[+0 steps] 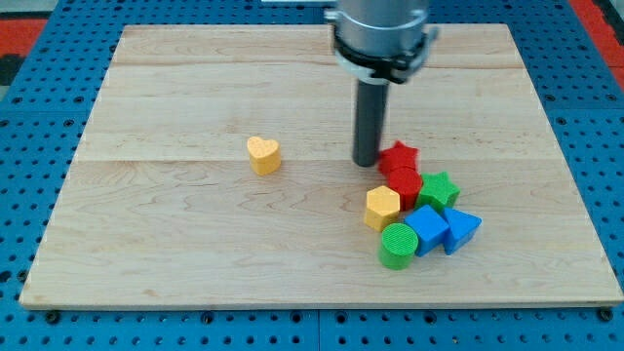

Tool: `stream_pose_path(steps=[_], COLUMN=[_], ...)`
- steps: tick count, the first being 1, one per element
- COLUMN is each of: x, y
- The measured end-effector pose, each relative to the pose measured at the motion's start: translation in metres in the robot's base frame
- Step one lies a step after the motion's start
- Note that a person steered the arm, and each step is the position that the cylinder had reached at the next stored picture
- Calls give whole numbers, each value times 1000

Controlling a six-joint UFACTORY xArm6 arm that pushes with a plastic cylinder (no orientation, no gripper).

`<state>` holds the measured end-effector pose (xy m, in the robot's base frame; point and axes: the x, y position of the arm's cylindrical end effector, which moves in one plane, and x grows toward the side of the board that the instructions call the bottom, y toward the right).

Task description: Push the heart into the blocks

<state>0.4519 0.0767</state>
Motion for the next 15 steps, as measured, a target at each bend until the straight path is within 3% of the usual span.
stream_pose_path(steps=[1,3,5,6,7,8,9,10,11,13,14,15], x=[-49,26,-113,-117,-58,0,0,-17,-12,-21,25,28], y=[-16,22,-17,-124,-170,-164,-93,-122,-58,-3,0,2])
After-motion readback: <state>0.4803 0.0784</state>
